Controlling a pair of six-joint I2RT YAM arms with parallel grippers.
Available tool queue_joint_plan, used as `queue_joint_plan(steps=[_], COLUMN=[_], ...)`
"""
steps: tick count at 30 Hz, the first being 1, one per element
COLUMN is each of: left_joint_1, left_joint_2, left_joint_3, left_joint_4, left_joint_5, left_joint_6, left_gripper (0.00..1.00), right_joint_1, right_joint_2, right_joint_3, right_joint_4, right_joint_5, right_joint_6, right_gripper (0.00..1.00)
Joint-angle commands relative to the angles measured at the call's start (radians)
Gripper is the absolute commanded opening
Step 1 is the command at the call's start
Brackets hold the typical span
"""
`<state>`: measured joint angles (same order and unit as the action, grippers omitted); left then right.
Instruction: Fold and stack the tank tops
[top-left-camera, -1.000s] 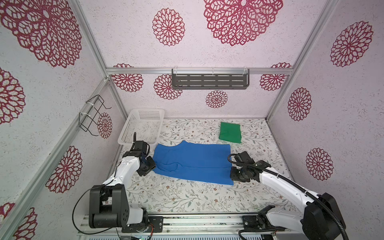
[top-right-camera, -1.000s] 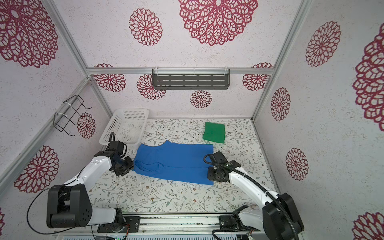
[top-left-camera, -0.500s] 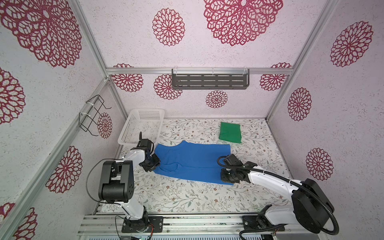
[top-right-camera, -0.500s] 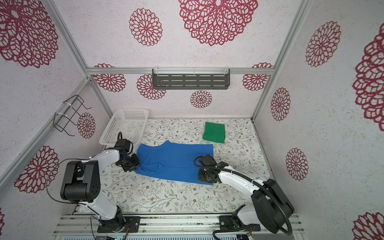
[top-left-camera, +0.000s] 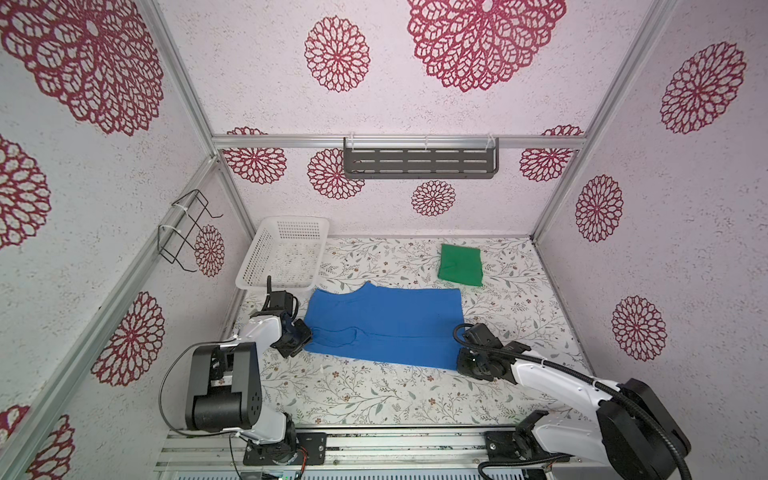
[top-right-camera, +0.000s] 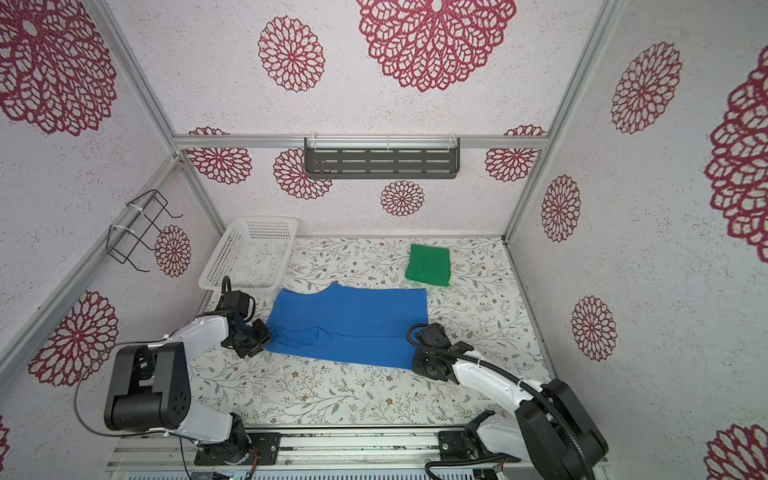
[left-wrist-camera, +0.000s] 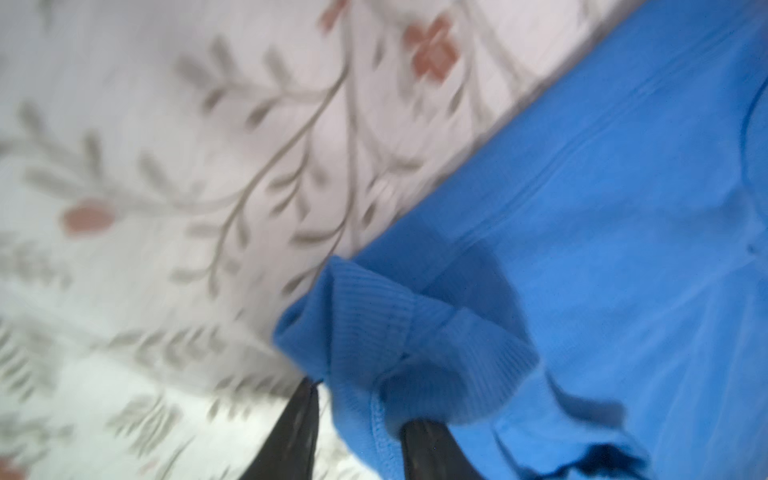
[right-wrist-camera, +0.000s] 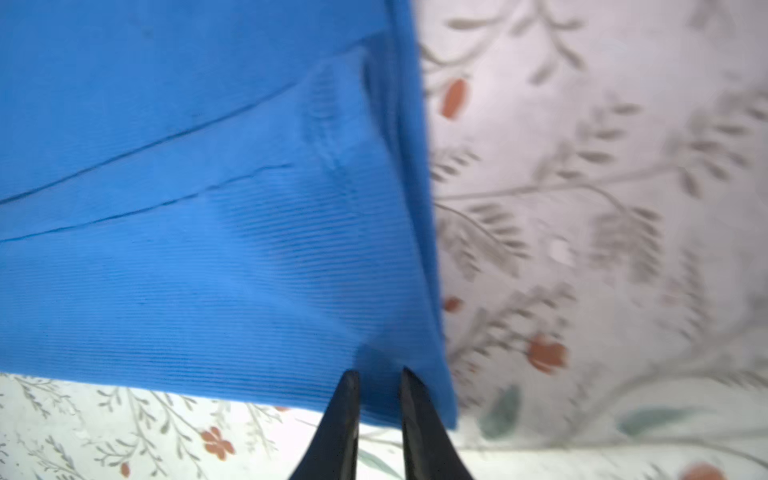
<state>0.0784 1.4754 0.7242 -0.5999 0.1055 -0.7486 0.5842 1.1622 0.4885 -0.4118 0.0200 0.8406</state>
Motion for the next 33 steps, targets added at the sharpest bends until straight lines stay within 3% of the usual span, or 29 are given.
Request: queue_joint_plan(steps=[1, 5, 9, 16, 20, 29, 33], left_joint_1=[0.000, -0.012, -0.023, -0.060, -0.063, -0.146, -0.143], left_joint_2=[-0.107, -0.238, -0.298, -0.211, -0.182, -0.050, 0.041], left_joint_3=[-0.062, -0.055, 0.042, 0.093, 0.093, 0.106, 0.125], left_joint_4=[-0.116, -0.162, -0.268, -0.247, -0.189, -0.060, -0.043], left_joint_5=[-0.024, 0.001, -0.039, -0.073, -0.040, 0.023, 0.009], left_joint_6=[-0.028, -0.078, -0.054, -0.028, -0.049, -0.102, -0.074], left_gripper=[0.37, 0.40, 0.44, 0.46, 0.42, 0.20, 0.18], right_joint_1=[-0.032, -0.037, -0.035, -0.010, 0.019, 0.024, 0.025], right_joint_2=[-0.079, -0.174, -0.160, -0.022, 0.009, 0.037, 0.048], right_joint_3=[-0.045, 0.018, 0.145, 0.245, 0.269, 0.242, 0.236], right_joint_4=[-0.185, -0.269, -0.352, -0.253, -0.225, -0.169, -0.144], right_joint_5=[-0.005, 0.013, 0.059, 0.024, 0.028, 0.022, 0.016], right_joint_6=[0.037, 0.014, -0.079, -0.114, -0.100, -0.086, -0.081], right_gripper=[0.23, 0.25, 0.26, 0.28, 0.28, 0.27, 0.27])
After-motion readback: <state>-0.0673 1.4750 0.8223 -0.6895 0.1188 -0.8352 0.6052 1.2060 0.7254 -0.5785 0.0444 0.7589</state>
